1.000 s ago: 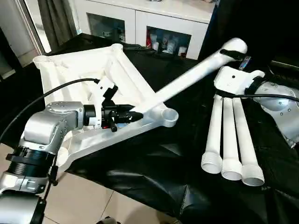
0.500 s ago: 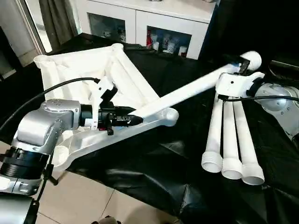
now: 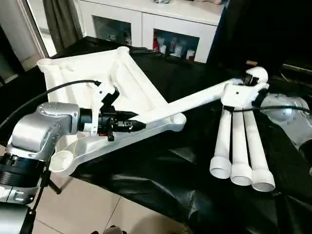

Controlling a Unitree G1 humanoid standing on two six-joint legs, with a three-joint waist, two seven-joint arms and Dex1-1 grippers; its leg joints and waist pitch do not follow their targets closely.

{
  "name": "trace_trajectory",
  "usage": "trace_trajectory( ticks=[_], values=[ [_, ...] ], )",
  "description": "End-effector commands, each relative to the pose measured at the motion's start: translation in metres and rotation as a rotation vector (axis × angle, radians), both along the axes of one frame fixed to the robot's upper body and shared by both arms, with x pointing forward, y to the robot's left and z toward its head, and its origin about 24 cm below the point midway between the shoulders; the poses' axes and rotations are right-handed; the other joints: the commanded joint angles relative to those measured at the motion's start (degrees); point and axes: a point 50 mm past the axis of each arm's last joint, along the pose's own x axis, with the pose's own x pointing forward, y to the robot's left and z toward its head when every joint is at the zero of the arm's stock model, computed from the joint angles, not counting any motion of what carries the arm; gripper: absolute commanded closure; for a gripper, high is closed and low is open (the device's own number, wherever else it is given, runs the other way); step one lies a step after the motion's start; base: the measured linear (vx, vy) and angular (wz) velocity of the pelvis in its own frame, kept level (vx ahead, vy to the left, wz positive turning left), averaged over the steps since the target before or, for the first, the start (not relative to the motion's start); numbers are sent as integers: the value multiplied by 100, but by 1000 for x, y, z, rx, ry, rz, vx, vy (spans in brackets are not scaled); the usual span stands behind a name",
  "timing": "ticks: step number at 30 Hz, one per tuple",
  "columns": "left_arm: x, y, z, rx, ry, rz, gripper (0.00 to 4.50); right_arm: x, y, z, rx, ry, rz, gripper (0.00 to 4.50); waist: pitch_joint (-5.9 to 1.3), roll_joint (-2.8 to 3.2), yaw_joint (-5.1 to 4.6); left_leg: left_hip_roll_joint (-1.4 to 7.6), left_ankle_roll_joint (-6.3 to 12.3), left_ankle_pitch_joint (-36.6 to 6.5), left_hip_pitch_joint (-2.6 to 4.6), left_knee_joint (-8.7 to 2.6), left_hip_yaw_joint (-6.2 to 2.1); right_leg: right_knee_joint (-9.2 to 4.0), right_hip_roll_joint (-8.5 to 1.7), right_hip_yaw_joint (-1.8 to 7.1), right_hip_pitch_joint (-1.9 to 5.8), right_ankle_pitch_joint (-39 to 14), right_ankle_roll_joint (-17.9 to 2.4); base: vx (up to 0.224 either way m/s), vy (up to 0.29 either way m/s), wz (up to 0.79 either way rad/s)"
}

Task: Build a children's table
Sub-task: Pick table leg

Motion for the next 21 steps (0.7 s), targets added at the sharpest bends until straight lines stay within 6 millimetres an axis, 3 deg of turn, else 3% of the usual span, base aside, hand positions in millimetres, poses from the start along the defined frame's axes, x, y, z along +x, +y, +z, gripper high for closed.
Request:
trace_trajectory(
  ticks=[1,3,11,17,21],
  values=[
    [7,1,13,-12,-63,23,272,-1,-3,-2,35,14,-11,210,-441,71,-25,58,-11,-1116,21,-355,19,-420,-272,225,367,-933,-1168,0,0,0],
    [10,2,14,-21,-62,52,237,-1,-4,-3,42,19,-15,219,-440,55,-27,58,-13,-1066,3,-354,16,-407,-272,224,384,-884,-1176,0,0,0],
    [21,6,22,-40,-153,159,194,-4,-7,-8,64,44,-27,253,-453,39,-33,54,46,-960,-6,-338,18,-415,-275,221,394,-872,-1128,0,0,0],
    [48,23,85,-256,-537,495,194,-9,-16,-19,109,92,-62,262,-459,21,-13,58,77,-974,-9,-331,10,-410,-278,209,405,-824,-1100,0,0,0],
    [52,25,96,-348,-552,597,194,-10,-20,-24,154,118,-101,264,-463,7,-1,46,123,-903,-21,-316,16,-405,-281,203,406,-723,-1153,0,0,0]
  ],
)
